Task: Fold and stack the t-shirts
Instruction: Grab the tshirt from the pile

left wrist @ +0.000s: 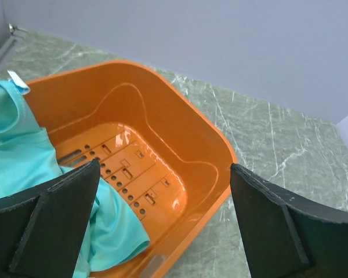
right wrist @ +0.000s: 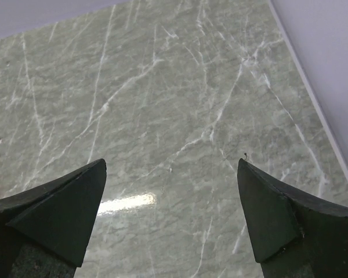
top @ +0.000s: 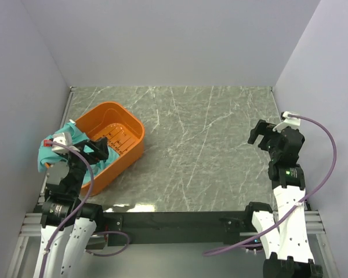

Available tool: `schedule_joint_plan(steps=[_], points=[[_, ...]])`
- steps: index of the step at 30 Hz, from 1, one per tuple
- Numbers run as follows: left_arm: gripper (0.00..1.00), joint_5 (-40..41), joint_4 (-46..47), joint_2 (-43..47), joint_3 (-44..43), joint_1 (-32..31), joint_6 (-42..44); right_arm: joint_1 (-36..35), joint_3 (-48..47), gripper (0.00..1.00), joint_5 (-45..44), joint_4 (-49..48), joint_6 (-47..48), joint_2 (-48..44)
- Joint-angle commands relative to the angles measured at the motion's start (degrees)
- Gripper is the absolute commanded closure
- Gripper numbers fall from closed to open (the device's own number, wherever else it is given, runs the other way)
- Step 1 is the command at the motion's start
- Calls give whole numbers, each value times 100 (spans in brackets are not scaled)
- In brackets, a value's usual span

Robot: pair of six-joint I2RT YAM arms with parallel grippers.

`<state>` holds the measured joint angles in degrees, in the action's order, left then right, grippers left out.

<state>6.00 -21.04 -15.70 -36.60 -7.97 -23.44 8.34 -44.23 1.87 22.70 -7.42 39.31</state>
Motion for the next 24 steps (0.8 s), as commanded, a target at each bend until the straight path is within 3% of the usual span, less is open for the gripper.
schedule_joint_plan(steps=[1,5,6,9,15,24], points=[[1,129,-136,-248,-303,23,-343,-16,-69,0,479,-485,117,-72],[1,750,-662,-914,-611,23,-1380,-25,116,0,2532,-688,1080,-82],[1,928,-787,-1056,-690,23,-1609,-17,168,0,3669,-679,1294,-47],[1,1613,-1375,-1671,-1033,23,-2260,-16,344,0,4478,-451,1953,-37],[1,2607,-2061,-2551,-1455,23,-2850,1,152,0,4014,41,2201,234],[1,3047,-2194,-3175,-1499,67,-3000,19,178,0,4049,94,2219,112]])
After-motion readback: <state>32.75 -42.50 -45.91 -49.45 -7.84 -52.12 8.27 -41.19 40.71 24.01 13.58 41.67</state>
